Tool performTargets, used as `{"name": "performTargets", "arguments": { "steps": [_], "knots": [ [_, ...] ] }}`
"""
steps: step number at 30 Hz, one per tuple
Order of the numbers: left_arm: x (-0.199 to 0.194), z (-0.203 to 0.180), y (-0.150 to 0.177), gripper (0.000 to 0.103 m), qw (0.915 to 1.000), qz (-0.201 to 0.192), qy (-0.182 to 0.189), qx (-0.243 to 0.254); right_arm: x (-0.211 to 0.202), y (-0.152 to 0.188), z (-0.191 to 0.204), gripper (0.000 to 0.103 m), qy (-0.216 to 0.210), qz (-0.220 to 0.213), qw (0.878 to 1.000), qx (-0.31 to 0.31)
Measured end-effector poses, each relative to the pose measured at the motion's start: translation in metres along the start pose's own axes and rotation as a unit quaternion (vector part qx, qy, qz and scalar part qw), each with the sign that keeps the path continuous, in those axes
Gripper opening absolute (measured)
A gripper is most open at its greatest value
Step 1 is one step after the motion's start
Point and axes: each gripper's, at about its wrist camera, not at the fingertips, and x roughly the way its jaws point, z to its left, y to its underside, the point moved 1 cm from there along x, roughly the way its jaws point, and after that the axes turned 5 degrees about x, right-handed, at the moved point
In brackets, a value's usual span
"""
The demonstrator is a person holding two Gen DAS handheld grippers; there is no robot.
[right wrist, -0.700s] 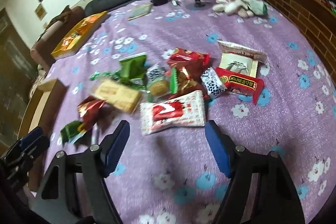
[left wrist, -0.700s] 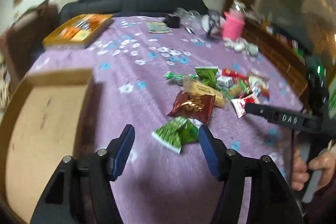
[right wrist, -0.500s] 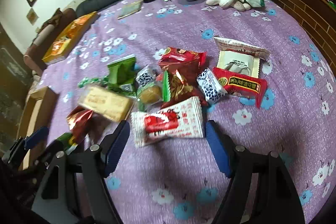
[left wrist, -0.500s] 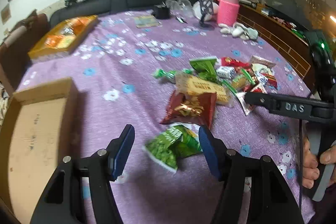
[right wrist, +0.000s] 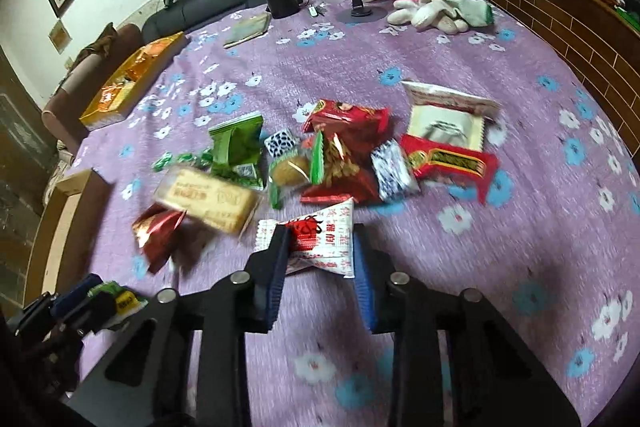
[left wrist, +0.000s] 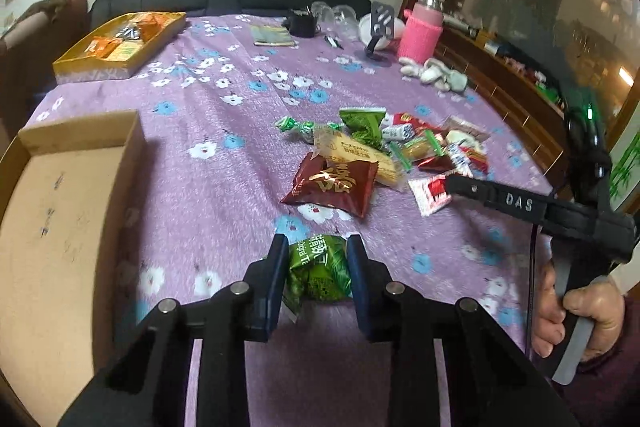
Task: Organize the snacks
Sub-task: 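Grasp the green snack packet with the left gripper while the right grasps the white-red packet, then carry both packets into the cardboard box and open both grippers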
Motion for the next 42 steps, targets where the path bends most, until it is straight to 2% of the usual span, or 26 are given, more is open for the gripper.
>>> {"name": "performTargets", "arguments": {
  "steps": [7, 12, 14, 19, 25, 31, 37, 38, 41, 42],
  "knots": [
    [-0.036, 0.013, 0.004, 0.029, 0.9985, -0.042, 0.019, -0.031, -0.036, 0.022, -0.004, 0.028, -0.059, -0.005, 0.998, 0.012],
    [-0.067, 0.036, 0.015, 0.029, 0.9947, -0.078, 0.020, -0.064, -0.056, 0.032, 0.024, 0.029, -0.112, 0.003, 0.994, -0.011],
    [-0.079, 0.052, 0.021, 0.029, 0.9929, -0.087, 0.006, -0.081, -0.062, 0.037, 0.045, 0.029, -0.135, 0.009, 0.990, -0.027],
    [-0.099, 0.106, 0.037, 0.029, 0.9847, -0.090, -0.070, -0.132, -0.067, 0.052, 0.112, 0.029, -0.203, 0.038, 0.975, -0.076],
    [-0.106, 0.162, 0.062, 0.029, 0.9702, -0.091, -0.137, -0.178, -0.043, 0.081, 0.205, 0.029, -0.257, 0.101, 0.951, -0.136],
    [-0.102, 0.191, 0.076, 0.029, 0.9595, -0.076, -0.178, -0.205, -0.017, 0.110, 0.264, 0.029, -0.266, 0.145, 0.934, -0.187],
    [-0.109, 0.208, 0.082, 0.031, 0.9566, -0.085, -0.173, -0.219, 0.014, 0.131, 0.291, 0.030, -0.264, 0.182, 0.924, -0.210],
    [-0.111, 0.206, 0.081, 0.033, 0.9565, -0.088, -0.170, -0.220, 0.016, 0.134, 0.293, 0.032, -0.261, 0.183, 0.923, -0.216],
    [-0.118, 0.206, 0.080, 0.051, 0.9558, -0.103, -0.159, -0.225, 0.013, 0.138, 0.298, 0.032, -0.244, 0.163, 0.925, -0.240],
    [-0.121, 0.205, 0.079, 0.053, 0.9551, -0.108, -0.158, -0.226, 0.009, 0.137, 0.297, 0.032, -0.242, 0.152, 0.925, -0.249]
  ]
}}
